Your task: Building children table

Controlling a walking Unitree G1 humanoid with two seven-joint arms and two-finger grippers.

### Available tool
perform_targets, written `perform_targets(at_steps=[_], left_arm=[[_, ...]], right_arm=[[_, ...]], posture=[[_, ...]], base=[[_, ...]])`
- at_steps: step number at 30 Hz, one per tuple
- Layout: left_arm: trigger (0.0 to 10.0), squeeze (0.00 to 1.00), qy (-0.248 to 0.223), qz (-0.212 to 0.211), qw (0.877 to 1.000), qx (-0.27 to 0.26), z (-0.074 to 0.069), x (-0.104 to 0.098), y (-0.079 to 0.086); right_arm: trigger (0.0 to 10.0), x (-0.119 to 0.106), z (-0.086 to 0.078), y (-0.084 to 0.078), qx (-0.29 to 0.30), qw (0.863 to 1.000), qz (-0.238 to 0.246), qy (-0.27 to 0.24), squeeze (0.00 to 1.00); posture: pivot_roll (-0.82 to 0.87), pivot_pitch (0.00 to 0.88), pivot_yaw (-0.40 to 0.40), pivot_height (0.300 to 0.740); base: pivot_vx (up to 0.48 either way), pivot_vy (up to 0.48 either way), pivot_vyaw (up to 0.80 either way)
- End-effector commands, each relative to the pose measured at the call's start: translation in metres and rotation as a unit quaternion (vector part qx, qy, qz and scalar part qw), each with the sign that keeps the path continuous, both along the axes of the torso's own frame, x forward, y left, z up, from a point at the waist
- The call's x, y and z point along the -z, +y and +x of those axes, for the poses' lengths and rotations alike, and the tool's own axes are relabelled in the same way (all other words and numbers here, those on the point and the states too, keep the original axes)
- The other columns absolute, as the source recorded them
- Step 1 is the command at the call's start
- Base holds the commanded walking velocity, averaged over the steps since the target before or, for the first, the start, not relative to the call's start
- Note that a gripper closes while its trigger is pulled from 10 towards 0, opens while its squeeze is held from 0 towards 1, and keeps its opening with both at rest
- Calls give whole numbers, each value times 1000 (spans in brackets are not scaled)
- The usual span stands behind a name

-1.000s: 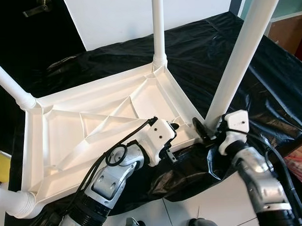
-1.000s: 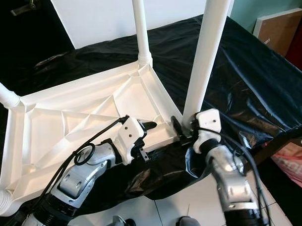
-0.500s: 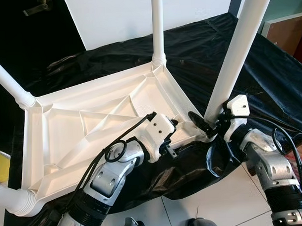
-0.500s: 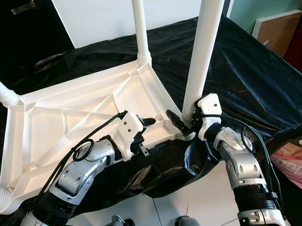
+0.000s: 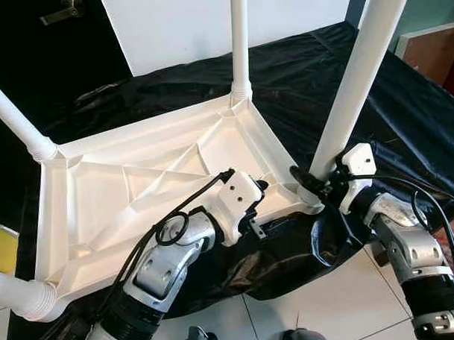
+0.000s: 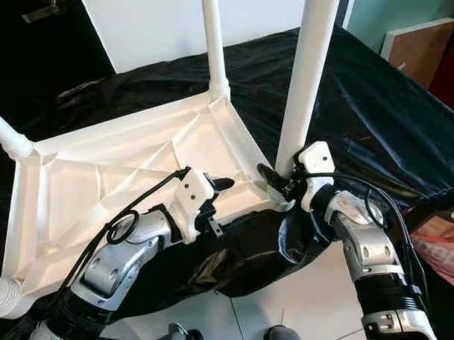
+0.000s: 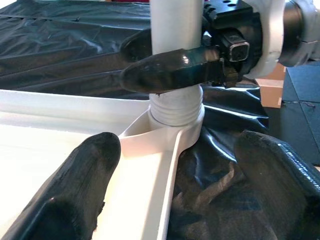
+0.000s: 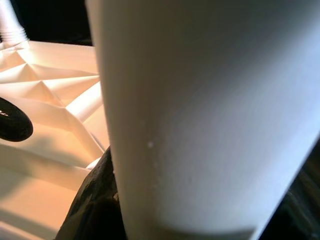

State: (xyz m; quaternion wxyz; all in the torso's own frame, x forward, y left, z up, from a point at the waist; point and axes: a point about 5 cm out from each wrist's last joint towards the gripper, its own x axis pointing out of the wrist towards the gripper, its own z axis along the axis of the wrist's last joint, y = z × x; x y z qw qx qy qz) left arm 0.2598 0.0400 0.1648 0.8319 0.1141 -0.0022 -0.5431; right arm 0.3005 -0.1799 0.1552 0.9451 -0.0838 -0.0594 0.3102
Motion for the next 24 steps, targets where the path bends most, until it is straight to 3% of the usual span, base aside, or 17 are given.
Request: perform_targets(at_steps=[1,11,18,24], left_arm=[[10000,0,2,2,1000,-2,-1,2,2],[10000,0,-4,4,1000,-4,2,2,1],[10000,0,-8,5,1000,0,2,2,1],[10000,0,-9,3,1000,1,3,2,0]], right_arm=[[10000,17,-5,4,-2,999,4,38,0],[10000,31,-8,13,105,993,12,58,0],[10000,32,-12,22,140,988,31,58,0],[10000,33,-15,23,204,976,54,62,0]], posture=[[-76,101,52,740],[-92,88,50,740],[-97,83,50,740],[-100,81,52,740]], base=[[0,0,0],[0,0,0],[0,0,0],[0,0,0]])
